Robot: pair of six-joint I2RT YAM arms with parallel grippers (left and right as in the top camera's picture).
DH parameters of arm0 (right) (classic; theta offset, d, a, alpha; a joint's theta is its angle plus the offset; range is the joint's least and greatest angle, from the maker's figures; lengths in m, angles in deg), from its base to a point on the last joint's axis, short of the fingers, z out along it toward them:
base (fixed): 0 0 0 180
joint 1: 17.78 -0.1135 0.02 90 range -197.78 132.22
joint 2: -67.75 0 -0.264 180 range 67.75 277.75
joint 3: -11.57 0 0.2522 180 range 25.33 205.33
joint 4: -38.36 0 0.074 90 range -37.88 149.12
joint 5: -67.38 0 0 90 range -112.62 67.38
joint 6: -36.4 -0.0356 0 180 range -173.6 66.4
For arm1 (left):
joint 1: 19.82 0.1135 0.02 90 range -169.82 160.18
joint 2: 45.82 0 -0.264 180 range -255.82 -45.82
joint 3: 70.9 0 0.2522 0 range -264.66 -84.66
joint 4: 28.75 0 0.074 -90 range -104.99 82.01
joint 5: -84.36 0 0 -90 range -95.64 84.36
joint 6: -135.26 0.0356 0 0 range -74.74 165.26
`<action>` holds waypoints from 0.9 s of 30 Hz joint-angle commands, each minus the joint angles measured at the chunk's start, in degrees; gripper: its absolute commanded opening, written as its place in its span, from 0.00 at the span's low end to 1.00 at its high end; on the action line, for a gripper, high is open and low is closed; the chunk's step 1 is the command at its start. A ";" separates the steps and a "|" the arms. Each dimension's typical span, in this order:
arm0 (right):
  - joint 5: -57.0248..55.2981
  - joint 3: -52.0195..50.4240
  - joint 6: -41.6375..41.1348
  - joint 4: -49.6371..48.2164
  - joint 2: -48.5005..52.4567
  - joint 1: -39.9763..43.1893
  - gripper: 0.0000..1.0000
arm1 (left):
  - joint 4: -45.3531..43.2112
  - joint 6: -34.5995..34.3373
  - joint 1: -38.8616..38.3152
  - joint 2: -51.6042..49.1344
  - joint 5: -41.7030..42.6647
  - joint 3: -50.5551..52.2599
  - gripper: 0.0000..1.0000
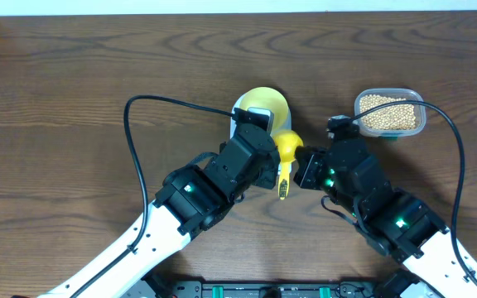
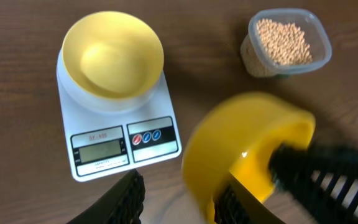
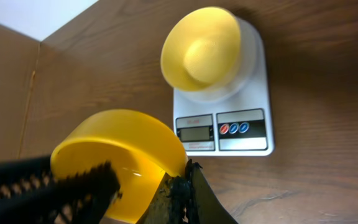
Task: Scoop item into bowl and weigh 50g on scale
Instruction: 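Grasp the scoop handle with the right gripper beside the left gripper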
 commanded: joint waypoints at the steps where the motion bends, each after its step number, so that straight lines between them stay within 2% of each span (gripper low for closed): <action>1: -1.97 1.49 -0.33 -0.11 -0.13 -1.97 0.02 | -0.48 -0.81 -0.13 0.20 -1.46 -0.85 0.38; 4: -2.21 1.49 -0.31 -0.20 -0.13 -2.25 0.01 | -0.46 -0.81 -0.13 0.17 -1.46 -0.85 0.35; 8: -2.21 1.49 -0.31 -0.17 -0.13 -2.25 0.02 | -0.46 -0.81 -0.13 0.15 -1.46 -0.85 0.27; 11: -2.21 1.49 -0.28 -0.17 -0.13 -2.25 0.02 | -0.46 -0.81 -0.13 0.15 -1.46 -0.85 0.25; 17: -1.64 1.49 -0.26 -0.37 -0.13 -2.36 0.01 | -0.46 -0.81 -0.13 0.15 -1.46 -0.85 0.10; 20: -0.13 1.49 -0.24 -1.01 -0.13 -2.49 0.04 | -0.48 -0.81 -0.13 0.15 -1.46 -0.85 0.08; 24: 0.85 1.51 -0.24 -1.51 -0.15 -2.49 0.15 | -0.52 -1.05 -0.13 0.15 -1.46 -0.85 0.08; 26: 0.90 1.51 -0.24 -1.46 -0.22 -2.49 0.33 | -0.83 -1.49 -0.13 0.15 -1.44 -0.85 0.07; 27: 1.33 1.51 -0.24 -1.46 -0.39 -2.49 0.50 | -1.18 -2.14 -0.11 0.15 -1.44 -0.85 0.08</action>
